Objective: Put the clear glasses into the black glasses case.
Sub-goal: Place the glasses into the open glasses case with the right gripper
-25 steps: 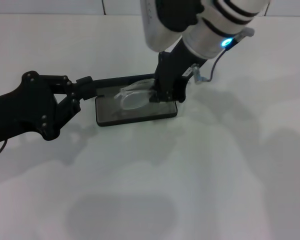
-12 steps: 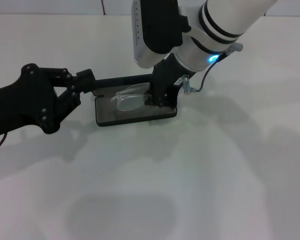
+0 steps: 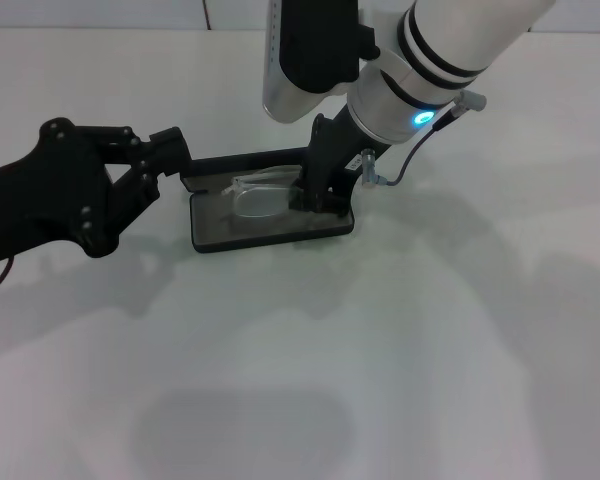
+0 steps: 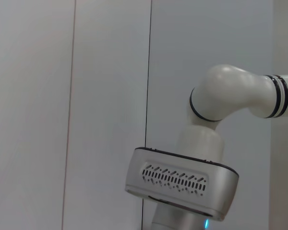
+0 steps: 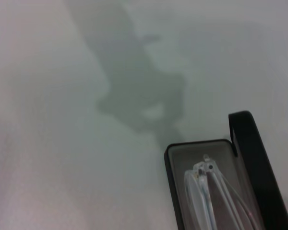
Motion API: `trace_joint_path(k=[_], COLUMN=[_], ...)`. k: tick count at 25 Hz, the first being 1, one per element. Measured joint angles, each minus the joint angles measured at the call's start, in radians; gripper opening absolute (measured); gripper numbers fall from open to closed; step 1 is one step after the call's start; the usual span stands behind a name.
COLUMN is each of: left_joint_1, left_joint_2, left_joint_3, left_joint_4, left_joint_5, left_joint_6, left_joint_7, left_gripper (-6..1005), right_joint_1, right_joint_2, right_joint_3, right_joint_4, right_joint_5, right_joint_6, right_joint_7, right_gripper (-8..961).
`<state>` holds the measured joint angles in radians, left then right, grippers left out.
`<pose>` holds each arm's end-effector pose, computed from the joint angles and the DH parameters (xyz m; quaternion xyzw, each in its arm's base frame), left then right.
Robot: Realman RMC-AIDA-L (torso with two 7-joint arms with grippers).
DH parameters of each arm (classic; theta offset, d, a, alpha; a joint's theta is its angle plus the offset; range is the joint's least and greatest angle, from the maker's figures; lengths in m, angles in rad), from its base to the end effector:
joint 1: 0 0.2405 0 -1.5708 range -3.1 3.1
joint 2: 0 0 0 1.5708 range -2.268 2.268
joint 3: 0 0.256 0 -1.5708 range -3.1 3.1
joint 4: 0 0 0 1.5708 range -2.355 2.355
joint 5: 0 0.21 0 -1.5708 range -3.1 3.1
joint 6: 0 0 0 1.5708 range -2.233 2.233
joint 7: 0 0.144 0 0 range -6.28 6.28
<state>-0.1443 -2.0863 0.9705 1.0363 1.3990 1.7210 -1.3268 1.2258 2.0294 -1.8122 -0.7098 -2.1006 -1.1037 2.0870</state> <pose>-0.2446 0.2612 0.0624 -0.8922 -0.0974 -0.3960 0.1940 0.0392 0.4035 -0.1083 -0.9835 -0.0601 -0.1568 0.0673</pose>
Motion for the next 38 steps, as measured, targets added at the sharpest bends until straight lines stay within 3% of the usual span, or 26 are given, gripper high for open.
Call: trace_joint_path(k=[36, 38], left_joint_1=[-0.011, -0.011], left_joint_2=[0.0, 0.0], left_joint_3=[0.0, 0.0], left_joint_4=[-0.002, -0.002], left_joint_5=[0.0, 0.0], left_joint_6=[0.0, 0.0], left_joint_7=[0.004, 0.004], left_gripper=[50, 50], right_joint_1=[-0.006, -0.008], right_joint_2=[0.0, 0.0], right_joint_3=[-0.05, -0.051], right_joint_4=[0.011, 0.007], right_joint_5=[0.053, 0.053], right_joint_6=[0.066, 0.066], right_joint_7=[0.017, 0.015], right_gripper=[114, 153])
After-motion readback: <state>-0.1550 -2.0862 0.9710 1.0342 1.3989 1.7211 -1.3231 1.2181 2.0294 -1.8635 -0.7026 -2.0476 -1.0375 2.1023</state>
